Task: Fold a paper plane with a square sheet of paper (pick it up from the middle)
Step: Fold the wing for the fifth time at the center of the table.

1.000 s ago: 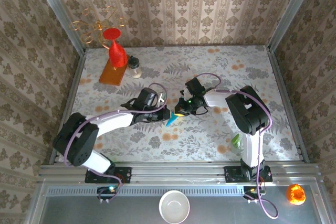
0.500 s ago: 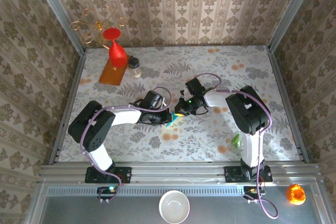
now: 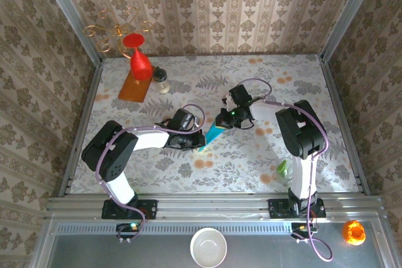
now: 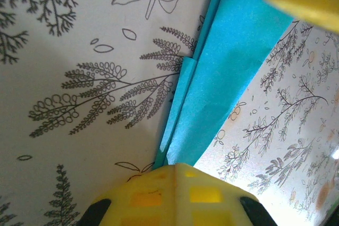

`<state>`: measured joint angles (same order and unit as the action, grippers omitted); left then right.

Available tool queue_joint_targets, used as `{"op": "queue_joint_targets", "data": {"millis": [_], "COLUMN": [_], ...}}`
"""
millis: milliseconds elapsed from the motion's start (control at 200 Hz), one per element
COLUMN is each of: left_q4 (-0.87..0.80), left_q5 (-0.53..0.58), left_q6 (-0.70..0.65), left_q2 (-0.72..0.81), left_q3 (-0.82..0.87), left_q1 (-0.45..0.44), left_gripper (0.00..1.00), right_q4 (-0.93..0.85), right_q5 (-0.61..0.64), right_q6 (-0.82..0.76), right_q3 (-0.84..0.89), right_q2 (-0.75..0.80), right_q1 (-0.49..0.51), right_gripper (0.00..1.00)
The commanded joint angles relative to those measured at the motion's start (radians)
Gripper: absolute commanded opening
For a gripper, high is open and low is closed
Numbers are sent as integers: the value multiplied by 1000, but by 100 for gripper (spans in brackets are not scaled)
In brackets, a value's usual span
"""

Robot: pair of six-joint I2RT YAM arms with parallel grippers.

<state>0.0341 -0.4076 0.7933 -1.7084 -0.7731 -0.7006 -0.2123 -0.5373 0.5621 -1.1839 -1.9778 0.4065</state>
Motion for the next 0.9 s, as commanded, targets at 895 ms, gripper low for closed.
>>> {"op": "queue_joint_targets", "data": {"millis": [895], "left_q4": [-83], "left_q5": [42], "left_q6": [-10], "left_q2": [-142], "left_q3": [-228], "left_q1": [-5], "left_gripper": [0], "right_q4": [-69], "right_q5": [6], "right_q6": [-44], "right_q3": [-50], "right_q2": [-37], "right_q1": [-40], "right_gripper": [7]}}
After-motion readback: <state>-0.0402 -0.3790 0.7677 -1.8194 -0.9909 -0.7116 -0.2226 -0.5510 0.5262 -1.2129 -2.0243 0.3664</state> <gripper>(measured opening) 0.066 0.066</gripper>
